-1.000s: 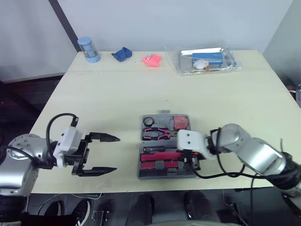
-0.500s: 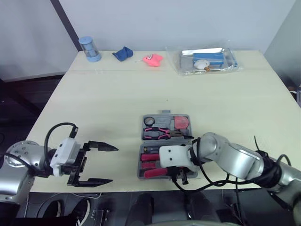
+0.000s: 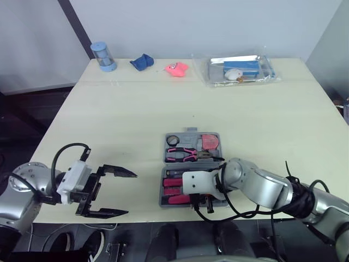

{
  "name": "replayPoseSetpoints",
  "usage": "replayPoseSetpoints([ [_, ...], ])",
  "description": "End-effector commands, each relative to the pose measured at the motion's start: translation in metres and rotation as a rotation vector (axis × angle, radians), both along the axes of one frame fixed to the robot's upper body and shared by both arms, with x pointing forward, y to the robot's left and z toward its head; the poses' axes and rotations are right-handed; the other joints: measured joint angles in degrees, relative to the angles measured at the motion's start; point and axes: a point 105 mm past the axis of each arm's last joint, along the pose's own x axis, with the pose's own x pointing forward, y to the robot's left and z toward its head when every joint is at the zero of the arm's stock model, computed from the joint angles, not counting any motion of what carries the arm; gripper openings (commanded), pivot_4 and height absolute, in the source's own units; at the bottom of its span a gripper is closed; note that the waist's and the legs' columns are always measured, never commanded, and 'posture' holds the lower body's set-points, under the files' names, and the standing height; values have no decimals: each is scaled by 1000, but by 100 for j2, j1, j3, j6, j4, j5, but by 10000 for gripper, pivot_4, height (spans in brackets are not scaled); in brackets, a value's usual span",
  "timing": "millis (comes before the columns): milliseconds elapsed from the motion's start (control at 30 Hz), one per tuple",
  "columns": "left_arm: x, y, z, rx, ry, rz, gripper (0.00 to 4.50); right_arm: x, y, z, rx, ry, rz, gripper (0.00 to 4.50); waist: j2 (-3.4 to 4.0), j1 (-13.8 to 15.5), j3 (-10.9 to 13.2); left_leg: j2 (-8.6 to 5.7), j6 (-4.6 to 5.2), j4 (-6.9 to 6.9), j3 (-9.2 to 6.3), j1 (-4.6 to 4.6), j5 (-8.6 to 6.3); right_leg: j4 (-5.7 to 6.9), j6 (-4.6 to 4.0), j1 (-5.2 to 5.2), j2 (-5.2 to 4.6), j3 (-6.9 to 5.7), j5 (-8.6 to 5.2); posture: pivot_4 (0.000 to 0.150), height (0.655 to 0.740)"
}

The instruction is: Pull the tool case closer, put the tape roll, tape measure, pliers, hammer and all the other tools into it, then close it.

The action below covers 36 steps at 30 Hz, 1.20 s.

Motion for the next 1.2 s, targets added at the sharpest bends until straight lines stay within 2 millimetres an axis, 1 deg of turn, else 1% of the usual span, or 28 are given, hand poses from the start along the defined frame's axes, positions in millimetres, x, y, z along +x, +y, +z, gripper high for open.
replayPoseSetpoints([
  [33,-4,0,5,2,-11,-59,45000,-3,6,0,14,-11,13,3886,0,0,0,0,0,0,0,0,0,0,0,0,0,0,0,1500,7400],
  [200,-5,0,4,0,-8,-57,45000,-4,13,-2,23,-7,11,3886,0,-1,0,0,0,0,0,0,0,1,0,-1,0,0,0,1500,7400],
  [300,-6,-1,4,-4,-4,-57,45000,-1,19,-2,36,-16,7,3886,-1,-13,-1,1,0,0,0,1,0,2,0,-1,1,0,0,1500,7400],
  [467,-7,-1,4,-8,-3,-55,45000,0,20,-1,40,-23,12,3886,-1,-21,-1,3,0,0,-2,3,0,5,-1,-2,6,0,0,1500,7400],
  [533,-7,-1,4,-10,-3,-54,45000,-1,19,-1,42,-22,19,14057,-1,-21,-1,3,0,0,-2,3,0,5,-1,-2,5,0,0,1500,7400],
  [567,-7,-1,4,-10,-3,-54,45000,-1,19,-1,44,-21,20,16760,-1,-18,-1,3,0,0,-2,3,0,5,-1,-2,5,0,0,1500,7400],
  [600,-7,-1,3,-10,-3,-54,45000,-1,19,0,49,-20,16,21585,-1,-11,-1,3,0,0,-3,2,0,6,-1,-2,5,0,0,1500,7400],
  [667,-7,-2,3,-11,-3,-54,45000,1,20,2,65,-23,3,32997,-2,-2,-1,3,0,0,-2,1,0,3,-1,-1,5,0,0,1500,7400],
  [733,-6,-2,3,-13,-3,-54,45000,1,19,6,81,-17,-5,40555,-2,4,-1,2,0,0,-2,-1,0,2,-1,-2,4,0,0,1500,7400],
  [767,-6,-2,3,-13,-3,-55,45000,0,18,7,85,-13,-5,41480,-2,4,-1,2,0,0,-2,-3,0,-1,-1,-2,4,-1,0,1500,7400],
  [867,-6,-2,3,-14,-4,-54,45000,1,15,13,107,-10,-11,41480,-1,3,-1,2,0,0,-1,-5,0,0,-1,-5,3,0,0,1500,7400],
  [1000,-5,-4,4,-19,-6,-55,45000,3,19,39,264,17,-33,41480,-1,5,-1,2,0,0,-2,-10,0,1,-1,-9,3,-1,0,1500,7400],
  [1067,-5,-4,4,-22,-6,-55,45000,4,20,46,340,10,-16,41480,-2,4,-1,2,0,1,-2,-13,0,2,-1,-12,4,-1,0,1500,7400],
  [1100,-5,-4,5,-23,-5,-56,45000,4,19,48,369,12,-10,35756,-1,4,-1,2,0,1,-2,-14,0,2,-1,-12,4,-2,0,1500,7400],
  [1133,-5,-4,5,-24,-5,-56,45000,3,19,49,385,13,-5,33411,-2,5,-1,2,0,1,-2,-13,0,2,-1,-13,4,-1,0,1500,7400],
  [1200,-4,-5,5,-27,-6,-56,45000,5,14,46,404,20,-8,24837,-2,7,-1,2,0,1,-2,-15,0,1,-1,-13,3,-2,0,1500,7400],
])
